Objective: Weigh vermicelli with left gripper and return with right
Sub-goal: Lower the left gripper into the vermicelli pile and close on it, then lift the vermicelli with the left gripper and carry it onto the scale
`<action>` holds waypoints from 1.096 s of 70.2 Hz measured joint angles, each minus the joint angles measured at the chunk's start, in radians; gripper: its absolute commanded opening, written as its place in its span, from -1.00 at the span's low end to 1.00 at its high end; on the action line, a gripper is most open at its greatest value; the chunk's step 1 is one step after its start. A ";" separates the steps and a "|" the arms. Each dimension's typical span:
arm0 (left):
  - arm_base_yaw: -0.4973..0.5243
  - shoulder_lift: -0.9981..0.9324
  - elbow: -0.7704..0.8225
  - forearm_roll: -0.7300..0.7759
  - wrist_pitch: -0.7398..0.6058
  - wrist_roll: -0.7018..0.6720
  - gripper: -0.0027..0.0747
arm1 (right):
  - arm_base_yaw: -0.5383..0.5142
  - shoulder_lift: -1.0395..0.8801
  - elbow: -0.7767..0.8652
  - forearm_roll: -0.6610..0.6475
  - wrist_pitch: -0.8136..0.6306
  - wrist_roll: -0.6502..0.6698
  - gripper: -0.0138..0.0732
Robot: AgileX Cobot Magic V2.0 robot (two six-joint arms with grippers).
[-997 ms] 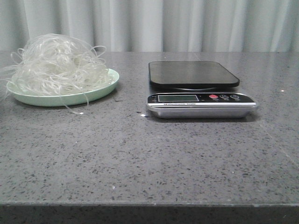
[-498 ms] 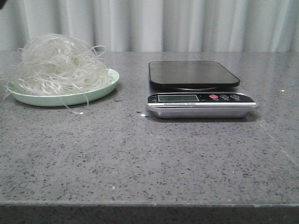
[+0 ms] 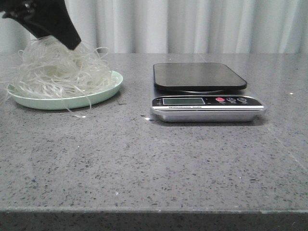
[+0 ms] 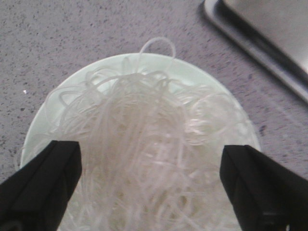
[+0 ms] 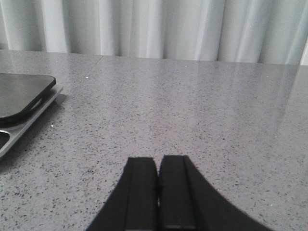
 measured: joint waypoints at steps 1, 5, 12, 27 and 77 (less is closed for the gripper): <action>-0.002 0.007 0.000 0.002 -0.005 0.000 0.71 | 0.000 0.000 0.000 0.000 0.000 0.000 -0.33; -0.002 0.020 0.000 0.009 -0.020 0.000 0.71 | 0.000 0.000 0.000 0.000 0.000 0.000 -0.33; -0.002 0.047 0.000 0.013 -0.031 0.000 0.66 | 0.000 0.000 0.000 0.000 0.000 0.000 -0.33; -0.002 0.078 -0.004 0.013 -0.012 0.000 0.21 | 0.000 0.000 0.000 0.000 0.000 0.000 -0.33; -0.002 0.065 -0.137 0.002 0.049 0.000 -0.56 | 0.000 0.000 0.000 0.000 0.000 0.000 -0.33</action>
